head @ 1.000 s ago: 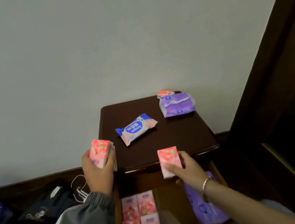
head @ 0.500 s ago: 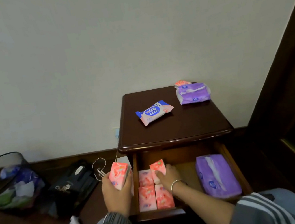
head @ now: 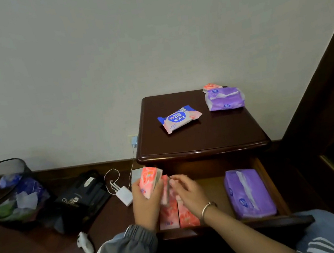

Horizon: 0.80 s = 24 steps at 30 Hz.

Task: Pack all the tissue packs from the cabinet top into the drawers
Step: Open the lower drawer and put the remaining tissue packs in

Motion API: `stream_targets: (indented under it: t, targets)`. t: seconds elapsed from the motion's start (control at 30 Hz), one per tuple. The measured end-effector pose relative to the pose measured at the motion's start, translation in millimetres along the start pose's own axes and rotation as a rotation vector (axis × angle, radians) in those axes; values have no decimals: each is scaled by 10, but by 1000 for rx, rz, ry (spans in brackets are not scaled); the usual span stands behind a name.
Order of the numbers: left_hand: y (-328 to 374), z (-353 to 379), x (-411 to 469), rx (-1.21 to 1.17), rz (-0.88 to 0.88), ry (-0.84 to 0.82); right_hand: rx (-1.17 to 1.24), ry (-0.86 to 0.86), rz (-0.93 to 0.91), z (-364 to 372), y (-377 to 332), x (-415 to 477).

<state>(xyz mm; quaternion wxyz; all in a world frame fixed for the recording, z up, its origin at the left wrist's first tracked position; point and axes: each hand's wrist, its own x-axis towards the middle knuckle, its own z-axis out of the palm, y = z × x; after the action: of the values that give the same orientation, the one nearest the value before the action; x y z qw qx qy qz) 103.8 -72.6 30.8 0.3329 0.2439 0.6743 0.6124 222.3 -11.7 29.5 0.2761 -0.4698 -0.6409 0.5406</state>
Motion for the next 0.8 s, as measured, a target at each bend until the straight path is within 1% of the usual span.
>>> stream_targets:
  t: [0.07, 0.1, 0.17, 0.23, 0.33, 0.37, 0.43, 0.53, 0.63, 0.8]
  targets:
    - [63, 91, -17, -84, -101, -79, 165, -92, 76, 53, -56, -58]
    - [89, 121, -18, -95, -155, -119, 189, -88, 87, 52, -53, -75]
    - [120, 130, 8, -10, -211, -157, 205, -43, 95, -11, -23, -79]
    - [115, 105, 60, 189, -165, -88, 185, 57, 101, -164, 30, -73]
    - [76, 109, 111, 675, -56, 112, 59, 209, 139, -459, 149, -117]
    - [67, 143, 110, 830, -49, 138, -21, 239, 148, -544, 198, -152]
    - [36, 242, 92, 1059, -39, 144, -157, 293, 149, -647, 304, -235]
    - [-31, 388, 80, 1300, 45, 144, -249, 334, 115, -680, 443, -341]
    - [-72, 535, 60, 1416, 40, 92, -245, 343, 96, -671, 474, -359]
    - [-191, 625, 30, 1473, 67, 9, -241, 365, 85, -659, 455, -360]
